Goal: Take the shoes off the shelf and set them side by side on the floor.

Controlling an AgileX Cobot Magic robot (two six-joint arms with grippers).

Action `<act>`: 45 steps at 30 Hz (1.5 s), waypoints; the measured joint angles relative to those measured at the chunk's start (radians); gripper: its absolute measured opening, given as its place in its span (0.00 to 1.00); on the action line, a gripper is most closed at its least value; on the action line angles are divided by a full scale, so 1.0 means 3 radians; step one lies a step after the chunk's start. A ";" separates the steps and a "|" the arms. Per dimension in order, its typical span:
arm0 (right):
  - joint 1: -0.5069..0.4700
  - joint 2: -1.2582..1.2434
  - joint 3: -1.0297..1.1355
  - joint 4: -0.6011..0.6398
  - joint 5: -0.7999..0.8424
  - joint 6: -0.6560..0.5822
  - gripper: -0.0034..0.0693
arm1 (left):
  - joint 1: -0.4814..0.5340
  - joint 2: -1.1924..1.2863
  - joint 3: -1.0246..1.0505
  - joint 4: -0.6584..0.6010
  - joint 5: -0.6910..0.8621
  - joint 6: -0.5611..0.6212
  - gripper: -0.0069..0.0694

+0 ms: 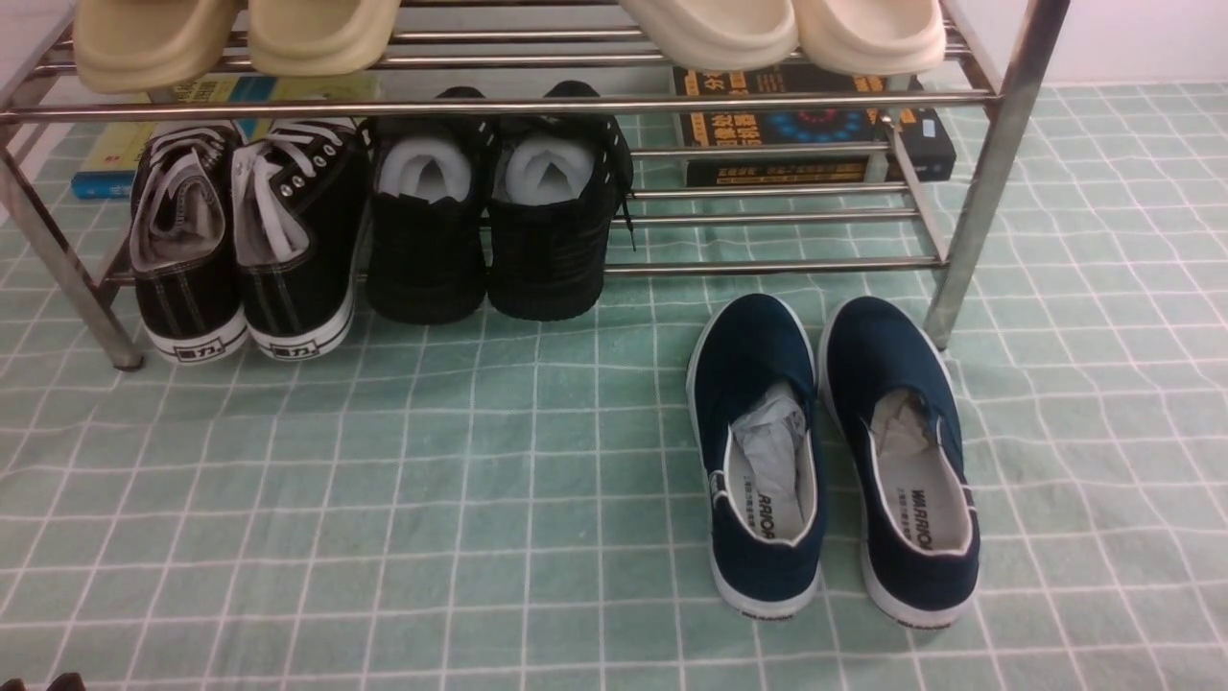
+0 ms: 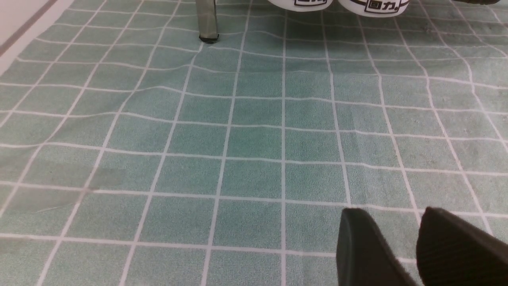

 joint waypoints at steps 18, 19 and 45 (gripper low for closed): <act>0.0000 0.0000 0.0000 -0.0003 0.0004 0.0000 0.12 | 0.0000 0.0000 0.0000 0.0000 0.0000 0.0000 0.41; 0.0000 0.0000 0.0000 -0.0004 0.0004 0.0000 0.12 | 0.0000 0.0000 0.0000 0.0000 0.0000 0.0000 0.41; 0.0000 0.0000 -0.0001 -0.0011 0.0006 0.0000 0.18 | 0.0000 0.0000 0.0000 0.0000 0.0000 0.0000 0.41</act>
